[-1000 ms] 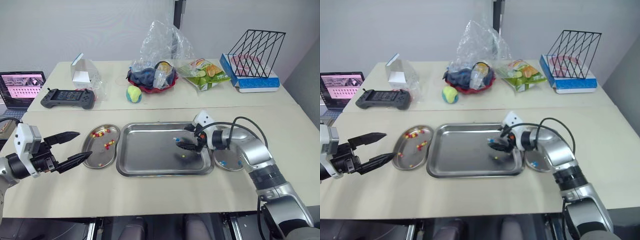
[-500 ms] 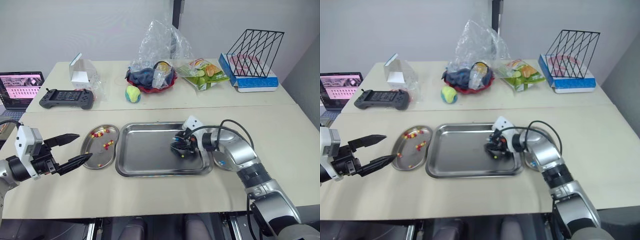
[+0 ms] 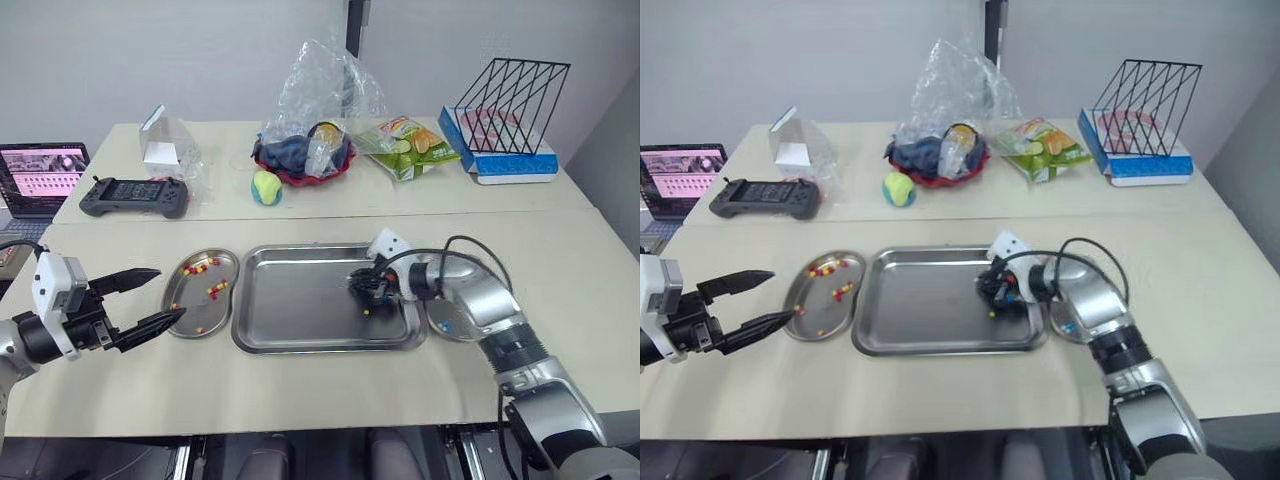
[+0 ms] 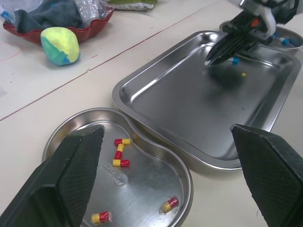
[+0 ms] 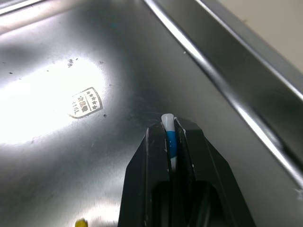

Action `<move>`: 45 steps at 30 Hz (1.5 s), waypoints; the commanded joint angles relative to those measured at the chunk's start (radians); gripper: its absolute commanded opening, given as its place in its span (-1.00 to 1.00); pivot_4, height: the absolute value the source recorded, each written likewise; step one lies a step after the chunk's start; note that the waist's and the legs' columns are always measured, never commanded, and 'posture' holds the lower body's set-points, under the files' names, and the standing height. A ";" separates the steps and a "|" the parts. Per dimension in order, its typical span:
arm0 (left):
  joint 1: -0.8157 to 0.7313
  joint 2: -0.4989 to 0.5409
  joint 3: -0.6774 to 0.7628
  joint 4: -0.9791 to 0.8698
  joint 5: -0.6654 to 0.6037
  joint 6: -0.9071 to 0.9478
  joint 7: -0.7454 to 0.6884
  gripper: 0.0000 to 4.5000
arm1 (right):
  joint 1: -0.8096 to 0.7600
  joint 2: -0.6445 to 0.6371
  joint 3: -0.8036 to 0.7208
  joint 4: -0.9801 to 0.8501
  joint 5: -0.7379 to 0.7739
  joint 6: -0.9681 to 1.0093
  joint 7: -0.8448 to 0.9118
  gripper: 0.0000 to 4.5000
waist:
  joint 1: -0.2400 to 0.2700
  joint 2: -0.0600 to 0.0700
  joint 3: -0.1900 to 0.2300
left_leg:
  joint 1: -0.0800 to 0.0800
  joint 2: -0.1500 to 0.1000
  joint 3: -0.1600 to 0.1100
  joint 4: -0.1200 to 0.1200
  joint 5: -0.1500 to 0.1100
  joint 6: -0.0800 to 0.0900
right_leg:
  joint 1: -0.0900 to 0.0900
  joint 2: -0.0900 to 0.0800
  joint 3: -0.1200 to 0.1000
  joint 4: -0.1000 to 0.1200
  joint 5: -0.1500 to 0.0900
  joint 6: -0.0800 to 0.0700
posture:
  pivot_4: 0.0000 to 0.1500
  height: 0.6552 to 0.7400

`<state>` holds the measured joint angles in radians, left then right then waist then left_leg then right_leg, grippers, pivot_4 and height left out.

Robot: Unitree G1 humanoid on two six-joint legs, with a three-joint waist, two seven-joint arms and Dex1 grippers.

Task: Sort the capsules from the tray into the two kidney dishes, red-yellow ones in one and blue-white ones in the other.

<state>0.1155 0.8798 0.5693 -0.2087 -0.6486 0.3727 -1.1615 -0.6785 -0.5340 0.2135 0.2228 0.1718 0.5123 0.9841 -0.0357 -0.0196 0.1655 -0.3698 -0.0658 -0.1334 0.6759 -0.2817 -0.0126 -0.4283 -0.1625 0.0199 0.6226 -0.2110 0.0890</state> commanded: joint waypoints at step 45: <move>-0.151 -0.043 0.019 0.549 0.161 -0.370 0.085 1.00 | 0.236 -0.337 -0.676 0.452 0.191 -0.391 -0.025 0.99 | -0.008 0.001 0.000 | 0.001 0.003 0.004 -0.001 -0.001 0.002 | 0.003 0.002 -0.001 -0.007 0.001 -0.002 | 1.00 1.00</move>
<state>-0.0267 0.8292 0.5698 0.3455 -0.4915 0.0291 -1.0857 -0.4438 -0.8681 -0.4344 0.6854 0.3379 0.1509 0.9659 -0.0433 -0.0188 0.1655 -0.3683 -0.0630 -0.1292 0.6749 -0.2827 -0.0110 -0.4248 -0.1609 0.0193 0.6153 -0.2095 0.0870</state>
